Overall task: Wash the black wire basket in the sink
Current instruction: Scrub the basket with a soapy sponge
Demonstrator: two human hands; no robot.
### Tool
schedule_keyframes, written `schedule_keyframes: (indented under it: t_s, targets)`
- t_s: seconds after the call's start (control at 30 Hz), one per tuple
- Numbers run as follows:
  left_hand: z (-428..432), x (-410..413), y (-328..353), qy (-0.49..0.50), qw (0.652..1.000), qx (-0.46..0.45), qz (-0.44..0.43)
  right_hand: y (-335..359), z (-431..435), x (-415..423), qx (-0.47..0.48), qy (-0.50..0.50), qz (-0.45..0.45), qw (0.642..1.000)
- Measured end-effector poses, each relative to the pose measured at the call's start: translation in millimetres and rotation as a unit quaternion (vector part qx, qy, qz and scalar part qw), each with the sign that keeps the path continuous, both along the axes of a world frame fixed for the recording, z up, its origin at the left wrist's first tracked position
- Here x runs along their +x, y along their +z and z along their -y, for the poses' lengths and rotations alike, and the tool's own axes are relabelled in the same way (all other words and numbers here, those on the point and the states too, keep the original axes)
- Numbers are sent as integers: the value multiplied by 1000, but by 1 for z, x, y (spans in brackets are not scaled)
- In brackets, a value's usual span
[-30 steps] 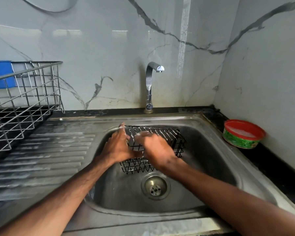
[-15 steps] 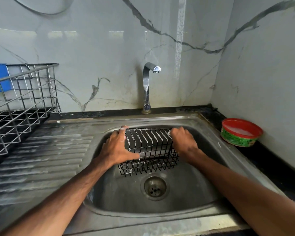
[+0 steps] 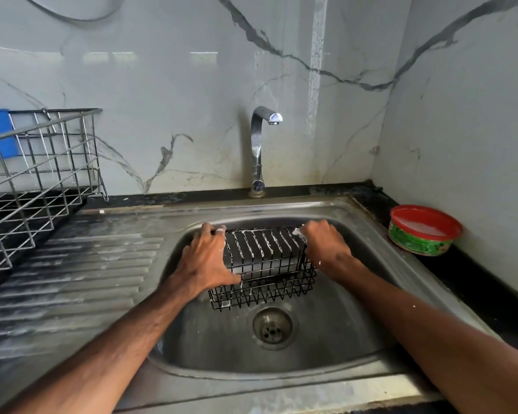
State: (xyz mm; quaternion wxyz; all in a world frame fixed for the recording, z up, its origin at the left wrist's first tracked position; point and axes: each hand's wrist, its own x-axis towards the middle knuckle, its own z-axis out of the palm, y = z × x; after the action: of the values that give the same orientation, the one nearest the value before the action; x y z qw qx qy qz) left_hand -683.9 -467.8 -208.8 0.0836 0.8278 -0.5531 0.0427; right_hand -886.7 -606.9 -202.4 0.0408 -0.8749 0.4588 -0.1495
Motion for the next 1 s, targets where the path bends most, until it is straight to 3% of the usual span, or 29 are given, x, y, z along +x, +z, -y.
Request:
schedule_keyframes:
  t_s: [0.1, 0.33, 0.43, 0.53, 0.63, 0.8, 1.0]
  targets:
    - [-1, -1, 0, -8, 1000, 6, 0, 0, -12, 15, -4, 19, -1, 1000]
    - [1, -15, 8, -34, 999, -3, 16, -4, -37, 71, -69, 193, -9, 979]
    - [0, -11, 6, -25, 1000, 4, 17, -10, -3, 47, -43, 115, -22, 992]
    - [0, -7, 5, -29, 999, 7, 25, -11, 31, 8, -8, -6, 22, 1000]
    - [0, -3, 2, -22, 1000, 6, 13, -9, 32, -1, 10, -23, 30, 999]
    - [-1, 4, -1, 4, 999, 7, -38, -2, -31, 40, -38, 104, -50, 993]
    - [-2, 6, 0, -7, 998, 7, -56, -1, -84, 60, -91, 297, -81, 947]
